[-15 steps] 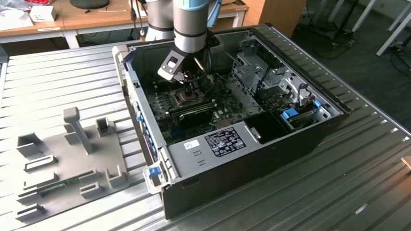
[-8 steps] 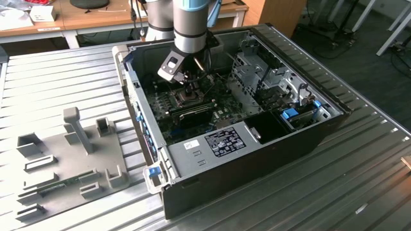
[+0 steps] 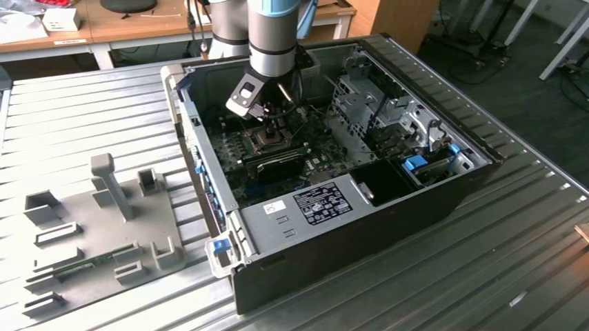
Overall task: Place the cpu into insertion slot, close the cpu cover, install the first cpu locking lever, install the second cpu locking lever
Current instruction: 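Place the cpu into insertion slot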
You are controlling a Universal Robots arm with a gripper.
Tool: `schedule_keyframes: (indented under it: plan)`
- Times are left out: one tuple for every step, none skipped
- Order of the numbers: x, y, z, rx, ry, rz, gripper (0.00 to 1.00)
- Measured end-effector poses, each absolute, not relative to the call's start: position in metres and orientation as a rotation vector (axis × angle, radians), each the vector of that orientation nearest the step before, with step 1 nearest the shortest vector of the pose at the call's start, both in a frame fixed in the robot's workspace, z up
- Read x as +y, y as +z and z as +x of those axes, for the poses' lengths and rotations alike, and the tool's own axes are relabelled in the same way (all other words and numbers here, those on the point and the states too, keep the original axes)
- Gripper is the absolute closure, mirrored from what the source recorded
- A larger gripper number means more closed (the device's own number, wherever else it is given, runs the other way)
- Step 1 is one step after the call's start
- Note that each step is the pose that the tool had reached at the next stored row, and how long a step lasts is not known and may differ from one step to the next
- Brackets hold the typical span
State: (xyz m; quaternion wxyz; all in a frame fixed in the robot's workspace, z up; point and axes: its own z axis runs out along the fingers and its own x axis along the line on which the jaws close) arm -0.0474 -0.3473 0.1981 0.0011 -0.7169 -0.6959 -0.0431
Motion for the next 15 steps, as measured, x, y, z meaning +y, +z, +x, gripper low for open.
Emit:
schedule_keyframes:
  plan:
    - [-0.3473,0.1981,-0.0474,-2.185,-0.135,-2.251,0.89]
    - [-0.3473,0.1981,-0.0474,-2.185,-0.135,-2.251,0.89]
    - [-0.3473,0.1981,-0.0474,-2.185,-0.135,-2.251,0.89]
    - [-0.3473,0.1981,-0.0474,-2.185,-0.135,-2.251,0.89]
    - [-0.3473,0.1981,-0.0474,-2.185,-0.135,-2.251,0.89]
    - [-0.3473,0.198,-0.0474,-2.185,-0.135,-2.251,0.89]
    - [-0.3473,0.198,-0.0474,-2.185,-0.135,-2.251,0.89]
    - [-0.3473,0.198,-0.0474,-2.185,-0.135,-2.251,0.89]
    - [-0.3473,0.198,-0.0474,-2.185,-0.135,-2.251,0.89]
    - [-0.3473,0.198,-0.0474,-2.185,-0.135,-2.251,0.89]
    - [-0.3473,0.1979,-0.0474,-2.185,-0.135,-2.251,0.89]
    - [-0.3473,0.1978,-0.0474,-2.185,-0.135,-2.251,0.89]
    - [-0.3473,0.1978,-0.0474,-2.185,-0.135,-2.251,0.89]
    - [-0.3473,0.1977,-0.0474,-2.185,-0.135,-2.251,0.89]
    - [-0.3473,0.1977,-0.0474,-2.185,-0.135,-2.251,0.89]
